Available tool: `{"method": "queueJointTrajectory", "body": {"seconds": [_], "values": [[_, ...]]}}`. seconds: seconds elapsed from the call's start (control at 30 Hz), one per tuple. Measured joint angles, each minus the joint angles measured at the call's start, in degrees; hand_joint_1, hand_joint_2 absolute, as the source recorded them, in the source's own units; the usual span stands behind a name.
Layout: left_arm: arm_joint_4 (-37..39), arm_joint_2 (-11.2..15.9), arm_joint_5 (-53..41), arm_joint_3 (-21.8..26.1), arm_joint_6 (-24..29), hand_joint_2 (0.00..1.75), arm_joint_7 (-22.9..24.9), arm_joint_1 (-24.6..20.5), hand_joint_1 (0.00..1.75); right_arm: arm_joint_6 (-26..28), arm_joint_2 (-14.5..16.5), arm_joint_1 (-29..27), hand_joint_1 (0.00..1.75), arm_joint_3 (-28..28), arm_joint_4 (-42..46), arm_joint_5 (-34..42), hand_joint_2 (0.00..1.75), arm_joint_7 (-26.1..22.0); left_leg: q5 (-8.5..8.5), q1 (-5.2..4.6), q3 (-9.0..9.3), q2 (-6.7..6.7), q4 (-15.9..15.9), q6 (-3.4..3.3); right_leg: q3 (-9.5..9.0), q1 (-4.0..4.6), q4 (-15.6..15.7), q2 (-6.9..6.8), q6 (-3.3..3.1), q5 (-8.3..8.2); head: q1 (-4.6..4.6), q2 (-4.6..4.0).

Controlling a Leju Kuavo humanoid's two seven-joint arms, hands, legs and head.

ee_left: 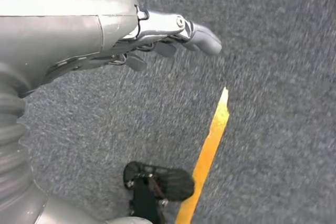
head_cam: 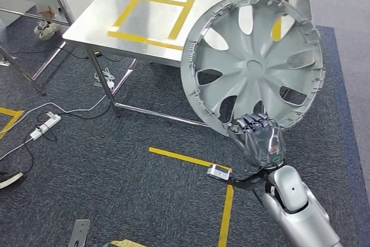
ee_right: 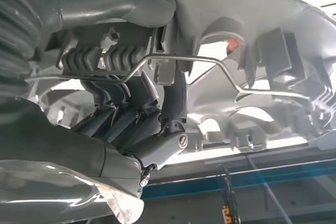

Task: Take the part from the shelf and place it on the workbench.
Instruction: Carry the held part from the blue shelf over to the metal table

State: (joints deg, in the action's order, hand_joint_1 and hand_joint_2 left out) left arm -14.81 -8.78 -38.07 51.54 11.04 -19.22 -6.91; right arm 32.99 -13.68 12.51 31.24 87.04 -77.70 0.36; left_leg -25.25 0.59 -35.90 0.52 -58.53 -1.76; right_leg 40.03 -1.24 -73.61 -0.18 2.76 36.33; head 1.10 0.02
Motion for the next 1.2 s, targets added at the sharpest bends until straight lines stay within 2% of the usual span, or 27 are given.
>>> {"method": "queueJointTrajectory", "body": {"seconds": [0.03,0.07,0.13,0.17,0.2,0.3,0.37,0.4,0.47,0.5,0.53,0.57,0.63,0.67,0.7,0.73,0.83,0.87,0.9,0.97,1.0,1.03,1.07,1.13,1.17,1.2], "values": [[0.01,-0.02,0.00,0.00,-0.01,1.75,0.01,0.05,0.00,0.01,0.07,-0.12,1.75,-0.10,-0.01,-0.03,1.75,0.00,-0.07,-0.06,0.06,0.10,-0.01,-0.04,0.77,0.05,-0.49,0.03,-0.07,-0.79,-0.01,0.00],[0.01,-0.04,0.00,0.00,-0.02,1.75,0.03,0.07,0.00,0.01,0.15,-0.20,1.75,-0.23,-0.01,-0.09,1.75,-0.02,-0.14,-0.10,0.18,0.20,-0.01,-0.03,0.44,0.08,1.20,0.03,-0.19,-2.57,0.00,0.00],[0.02,-0.06,0.00,0.00,-0.02,1.75,0.16,0.04,0.00,0.01,0.33,-0.24,1.75,-0.55,-0.01,-0.20,1.75,-0.06,-0.38,-0.21,0.44,0.40,-0.07,0.18,-2.45,0.15,8.50,0.05,-0.51,-6.88,-0.03,0.00],[0.02,-0.06,0.00,0.00,-0.01,1.75,0.25,0.02,0.00,0.02,0.45,-0.22,1.75,-0.67,0.00,-0.25,1.75,-0.10,-0.52,-0.33,0.46,0.49,-0.19,0.40,-4.07,0.18,11.86,0.06,-0.67,-8.07,-0.02,0.00],[0.02,-0.05,0.00,0.00,-0.01,1.75,0.32,0.03,0.00,0.03,0.56,-0.23,1.75,-0.76,0.00,-0.30,1.75,-0.16,-0.59,-0.43,0.41,0.56,-0.26,0.67,-5.14,0.25,14.01,0.08,-0.81,-8.56,0.01,0.00],[0.02,-0.02,0.02,0.02,-0.09,1.75,0.49,0.18,0.00,0.08,0.83,-0.33,1.75,-0.90,-0.01,-0.63,1.75,-0.43,-0.59,-0.36,0.34,0.61,-0.25,1.63,-6.01,0.35,15.27,0.12,-1.48,-8.48,0.06,0.00],[0.02,0.03,0.02,0.02,-0.21,1.75,0.54,0.16,0.00,0.08,1.04,-0.31,1.75,-1.02,-0.01,-0.84,1.75,-0.53,-1.70,-0.25,-0.35,0.38,-2.20,2.29,-6.52,0.15,15.56,0.01,-2.12,-8.53,0.25,0.00],[0.02,0.04,0.02,0.02,-0.28,1.75,0.54,0.13,0.00,0.08,1.20,-0.29,1.75,-1.10,-0.02,-0.90,1.75,-0.56,-2.96,-0.17,-1.54,0.25,-4.82,2.57,-6.82,0.08,15.66,-0.09,-2.39,-8.45,0.36,0.00],[0.03,-0.02,0.01,0.02,-0.42,1.75,0.54,0.15,0.00,0.08,1.49,-0.26,1.75,-1.19,-0.07,-0.95,1.75,-0.57,-5.85,-0.07,-5.21,0.14,-12.24,2.96,-7.22,0.13,15.66,-0.20,-2.78,-8.13,0.51,0.00],[0.03,-0.03,0.01,0.02,-0.45,1.75,0.54,0.22,0.00,0.08,1.59,-0.27,1.75,-1.22,-0.12,-0.97,1.75,-0.57,-6.48,-0.05,-6.76,0.12,-15.05,3.05,-7.43,0.15,15.66,-0.20,-2.85,-7.96,0.50,0.00],[0.04,-0.03,0.01,0.02,-0.46,1.75,0.54,0.28,0.00,0.08,1.66,-0.27,1.75,-1.22,-0.16,-0.99,1.75,-0.58,-6.01,-0.04,-7.47,0.10,-15.96,3.04,-7.68,0.16,15.65,-0.18,-2.86,-7.76,0.52,0.00],[0.04,0.00,0.01,0.02,-0.46,1.75,0.54,0.31,0.00,0.08,1.73,-0.28,1.75,-1.24,-0.20,-1.01,1.75,-0.58,-4.52,-0.05,-7.14,0.09,-14.73,2.95,-8.00,0.16,15.65,-0.13,-2.81,-7.54,0.52,0.00],[0.04,0.11,0.02,0.02,-0.47,1.75,0.54,0.30,0.00,0.08,1.83,-0.25,1.75,-1.28,-0.23,-1.02,1.75,-0.58,-0.33,-0.15,-4.23,0.02,-7.80,2.42,-8.72,0.17,15.66,-0.08,-2.54,-6.97,0.51,0.00],[0.04,0.16,0.01,0.02,-0.48,1.75,0.56,0.26,0.00,0.08,1.87,-0.19,1.75,-1.29,-0.25,-1.04,1.75,-0.58,0.85,-0.29,-2.67,-0.04,-4.39,2.09,-8.92,0.26,15.61,-0.03,-2.28,-6.67,0.49,0.00],[0.04,0.20,0.01,0.02,-0.50,1.75,0.61,0.19,0.00,0.08,1.89,-0.12,1.75,-1.31,-0.29,-1.08,1.75,-0.58,1.28,-0.44,-1.62,-0.12,-2.02,1.79,-8.98,0.32,15.60,-0.02,-1.98,-6.45,0.48,0.00],[0.05,0.22,0.01,0.02,-0.51,1.75,0.66,0.14,0.00,0.09,1.92,-0.05,1.75,-1.31,-0.35,-1.14,1.75,-0.60,0.97,-0.59,-1.16,-0.16,-0.96,1.53,-8.95,0.38,15.64,-0.03,-1.68,-6.28,0.45,0.00],[0.06,0.20,0.02,0.02,-0.55,1.75,0.73,0.17,0.00,0.10,2.08,0.15,1.75,-1.35,-0.49,-1.26,1.75,-0.72,0.38,-0.56,-0.60,-0.12,-0.02,0.77,-8.93,0.31,15.67,-0.11,-0.71,-5.69,0.39,0.00],[0.06,0.21,0.02,0.02,-0.58,1.75,0.73,0.16,0.00,0.10,2.12,0.27,1.75,-1.39,-0.51,-1.28,1.75,-0.74,0.31,-0.46,-0.24,-0.10,0.27,0.44,-8.36,0.28,14.52,-0.08,-0.50,-5.01,0.32,0.00],[0.06,0.22,0.02,0.02,-0.61,1.75,0.73,0.09,0.00,0.10,2.15,0.37,1.75,-1.44,-0.55,-1.30,1.75,-0.76,0.21,-0.36,0.11,-0.09,0.50,0.14,-7.03,0.24,12.08,-0.02,-0.37,-3.91,0.24,0.00],[0.06,0.26,0.02,0.02,-0.67,1.75,0.73,-0.04,0.00,0.10,2.17,0.45,1.75,-1.51,-0.76,-1.40,1.75,-0.85,-0.22,-0.45,0.44,-0.07,0.52,-0.33,-2.53,0.24,4.55,0.08,-0.23,-1.29,0.13,0.00],[0.06,0.26,0.02,0.02,-0.71,1.75,0.73,-0.03,0.00,0.10,2.18,0.41,1.75,-1.52,-0.92,-1.50,1.75,-0.91,-0.46,-0.49,0.64,-0.03,0.49,-0.43,-0.23,0.23,1.30,0.09,-0.14,-0.73,0.12,0.00],[0.06,0.25,0.02,0.02,-0.75,1.75,0.73,0.04,0.00,0.10,2.18,0.36,1.75,-1.54,-1.09,-1.62,1.75,-0.96,-0.75,-0.51,0.92,0.01,0.46,-0.45,1.30,0.22,-0.20,0.10,-0.04,-1.20,0.09,0.00],[0.06,0.25,0.02,0.02,-0.80,1.75,0.73,0.11,0.00,0.10,2.18,0.35,1.75,-1.54,-1.25,-1.75,1.75,-0.99,-1.09,-0.50,1.31,0.06,0.43,-0.39,1.76,0.19,0.43,0.09,0.02,-2.81,0.08,0.00],[0.06,0.24,0.02,0.02,-0.85,1.75,0.73,0.21,0.00,0.11,2.18,0.35,1.75,-1.56,-1.45,-1.95,1.75,-1.03,-1.97,-0.43,2.41,0.17,0.36,-0.06,-0.40,0.09,7.12,0.06,0.07,-7.86,0.07,0.00],[0.06,0.26,0.02,0.02,-0.86,1.75,0.73,0.18,0.00,0.11,2.18,0.37,1.75,-1.55,-1.54,-2.03,1.75,-1.05,-2.42,-0.49,2.83,0.24,0.21,0.22,-2.09,0.13,10.69,0.07,0.02,-9.51,0.03,0.00],[0.06,0.28,0.02,0.02,-0.87,1.75,0.72,0.14,0.00,0.13,2.18,0.39,1.75,-1.54,-1.62,-2.12,1.75,-1.06,-2.78,-0.55,3.06,0.30,0.09,0.51,-3.41,0.19,13.23,0.08,-0.21,-10.25,0.03,0.00]]}}
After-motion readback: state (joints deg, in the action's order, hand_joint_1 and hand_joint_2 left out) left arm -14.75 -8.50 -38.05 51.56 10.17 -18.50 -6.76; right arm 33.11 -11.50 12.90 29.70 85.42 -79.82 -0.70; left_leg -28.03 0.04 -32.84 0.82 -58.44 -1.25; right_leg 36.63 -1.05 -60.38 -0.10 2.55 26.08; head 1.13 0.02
